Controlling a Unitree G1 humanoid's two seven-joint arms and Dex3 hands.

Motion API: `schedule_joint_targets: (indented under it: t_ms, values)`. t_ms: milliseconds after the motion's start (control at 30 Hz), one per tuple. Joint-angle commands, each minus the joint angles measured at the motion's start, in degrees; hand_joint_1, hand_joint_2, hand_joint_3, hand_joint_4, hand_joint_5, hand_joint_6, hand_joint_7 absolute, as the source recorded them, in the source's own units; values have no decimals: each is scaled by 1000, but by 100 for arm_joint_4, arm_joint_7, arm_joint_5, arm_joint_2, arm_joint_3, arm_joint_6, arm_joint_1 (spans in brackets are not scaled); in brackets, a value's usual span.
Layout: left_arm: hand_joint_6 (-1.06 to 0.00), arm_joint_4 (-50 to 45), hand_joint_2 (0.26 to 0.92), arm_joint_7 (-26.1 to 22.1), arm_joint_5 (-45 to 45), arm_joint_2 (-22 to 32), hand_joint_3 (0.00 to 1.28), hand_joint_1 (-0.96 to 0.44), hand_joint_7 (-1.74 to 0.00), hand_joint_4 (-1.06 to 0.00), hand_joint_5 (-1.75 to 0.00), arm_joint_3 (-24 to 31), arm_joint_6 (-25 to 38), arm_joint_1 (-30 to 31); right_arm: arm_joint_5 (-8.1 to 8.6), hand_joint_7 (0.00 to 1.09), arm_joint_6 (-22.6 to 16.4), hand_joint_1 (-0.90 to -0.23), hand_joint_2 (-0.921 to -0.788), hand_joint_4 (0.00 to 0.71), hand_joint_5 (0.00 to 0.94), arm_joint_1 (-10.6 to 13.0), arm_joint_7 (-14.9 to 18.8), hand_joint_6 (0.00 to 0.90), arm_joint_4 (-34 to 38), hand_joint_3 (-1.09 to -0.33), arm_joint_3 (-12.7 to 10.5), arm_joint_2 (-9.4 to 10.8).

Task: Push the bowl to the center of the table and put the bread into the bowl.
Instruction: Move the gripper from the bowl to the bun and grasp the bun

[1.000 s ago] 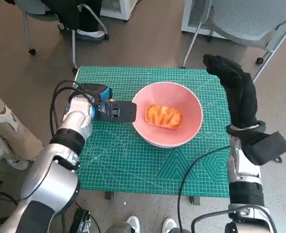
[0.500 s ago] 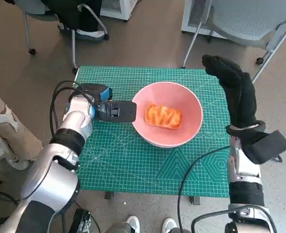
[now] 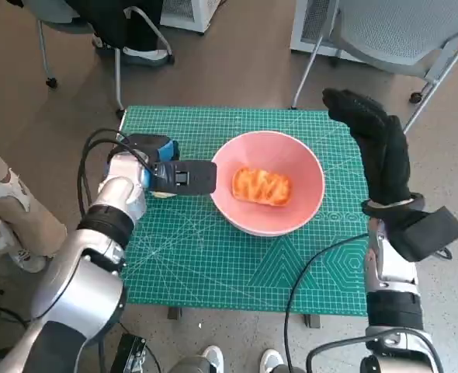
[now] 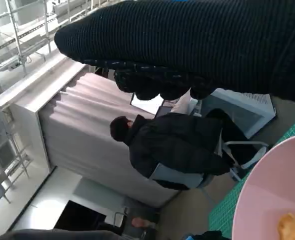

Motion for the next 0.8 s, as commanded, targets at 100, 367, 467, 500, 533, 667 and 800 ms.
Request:
schedule_joint_targets:
  t_ms: [100,367,467,500,533,667,800]
  values:
    - [-621,-349,862,-239,-205,322,145,2,-1242,-759,-1033,227,-70,-365,43,435,95,-727,-921,143,1,-16,25,-1,105,-839,9,33]
    - [-621,-1313,863,-419,-399,732,144,1,-1250,-761,-1026,567,27,-353,17,435,65,-726,-921,143,1,-41,14,-1,120,-839,36,82]
    - [-624,-1954,862,-475,-465,919,143,1,-1223,-761,-1052,728,121,-166,18,432,54,-725,-921,143,1,-53,20,-1,133,-838,38,96]
    - [-625,-2328,862,-511,-495,1010,143,1,-1212,-761,-1062,819,180,-40,18,430,46,-724,-921,143,1,-58,24,-1,137,-837,41,103]
    - [-627,-2613,862,-544,-512,1075,143,1,-1198,-761,-1074,887,233,60,18,429,41,-721,-921,143,1,-61,27,-1,141,-837,44,109]
    - [-636,-3656,860,-596,-591,1318,144,1,-1146,-758,-1120,1168,333,495,16,417,-3,-711,-921,144,1,-91,44,-1,189,-836,53,131]
    - [-673,-4545,847,-564,-651,1512,162,1,-1041,-750,-1197,1429,366,901,15,408,-54,-706,-921,144,1,-126,62,-1,245,-836,60,145]
